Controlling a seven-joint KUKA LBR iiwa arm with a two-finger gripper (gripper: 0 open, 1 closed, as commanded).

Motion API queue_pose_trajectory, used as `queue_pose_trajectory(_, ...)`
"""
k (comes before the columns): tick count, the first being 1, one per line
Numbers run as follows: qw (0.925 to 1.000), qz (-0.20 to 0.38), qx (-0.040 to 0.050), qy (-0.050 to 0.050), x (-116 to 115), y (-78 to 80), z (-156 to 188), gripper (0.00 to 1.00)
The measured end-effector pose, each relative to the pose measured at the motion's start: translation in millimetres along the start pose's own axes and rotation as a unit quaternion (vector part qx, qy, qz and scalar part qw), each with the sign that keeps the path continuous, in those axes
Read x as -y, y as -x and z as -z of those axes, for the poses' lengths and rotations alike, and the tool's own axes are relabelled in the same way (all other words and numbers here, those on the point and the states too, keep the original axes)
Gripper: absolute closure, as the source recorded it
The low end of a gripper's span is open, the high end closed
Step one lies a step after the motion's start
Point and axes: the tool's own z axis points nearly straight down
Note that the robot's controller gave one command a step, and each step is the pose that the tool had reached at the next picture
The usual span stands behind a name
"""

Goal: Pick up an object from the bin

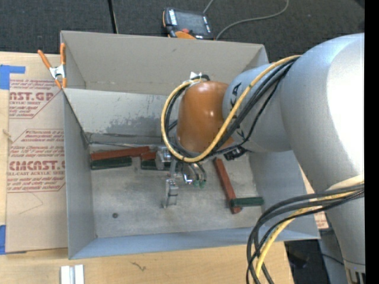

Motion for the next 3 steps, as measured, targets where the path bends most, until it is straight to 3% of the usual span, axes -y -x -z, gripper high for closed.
queue_pose_trajectory(1,0.9975,0.071,0.0007,-0.002,141,26.0,1,0.0)
queue_pose_trajectory(2,0.9951,0.098,-0.0018,-0.002,208,-74.6,78,0.0)
queue_pose_trajectory(3,0.9516,0.307,-0.0016,0.001,215,-53.1,1,0.0)
